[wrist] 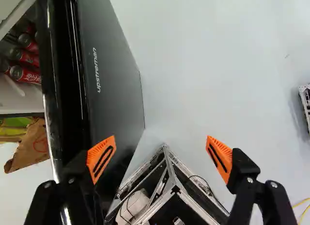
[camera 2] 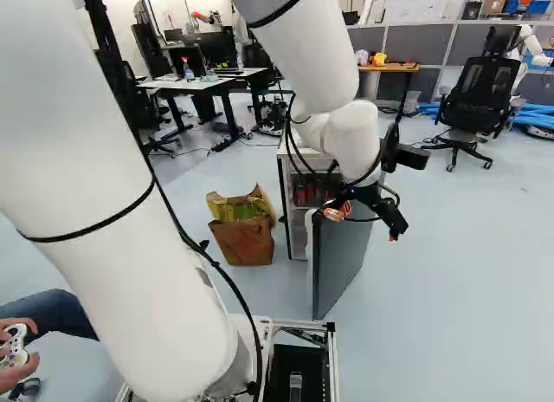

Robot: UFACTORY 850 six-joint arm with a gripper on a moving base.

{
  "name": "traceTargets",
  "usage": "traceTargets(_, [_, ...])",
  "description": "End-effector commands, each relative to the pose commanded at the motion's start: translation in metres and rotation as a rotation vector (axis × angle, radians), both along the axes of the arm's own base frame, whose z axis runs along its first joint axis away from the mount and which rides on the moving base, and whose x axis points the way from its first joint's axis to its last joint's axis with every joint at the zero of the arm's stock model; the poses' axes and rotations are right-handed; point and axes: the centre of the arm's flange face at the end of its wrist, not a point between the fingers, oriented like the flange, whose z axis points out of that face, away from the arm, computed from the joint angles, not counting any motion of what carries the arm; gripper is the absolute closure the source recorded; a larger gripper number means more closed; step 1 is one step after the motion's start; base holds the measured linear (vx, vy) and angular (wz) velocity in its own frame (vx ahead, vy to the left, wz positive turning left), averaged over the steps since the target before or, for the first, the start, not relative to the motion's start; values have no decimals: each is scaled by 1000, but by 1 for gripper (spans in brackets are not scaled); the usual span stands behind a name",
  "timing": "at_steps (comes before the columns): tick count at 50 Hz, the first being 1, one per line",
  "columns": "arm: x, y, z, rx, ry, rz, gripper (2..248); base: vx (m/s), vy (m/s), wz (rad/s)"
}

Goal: Grab a drink from the fridge

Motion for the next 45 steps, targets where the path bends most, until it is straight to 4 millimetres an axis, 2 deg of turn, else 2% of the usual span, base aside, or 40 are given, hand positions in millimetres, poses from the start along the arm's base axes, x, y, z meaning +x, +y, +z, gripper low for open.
traceTargets(45, [42, 49, 2, -79, -18, 240, 3, 0, 0, 0])
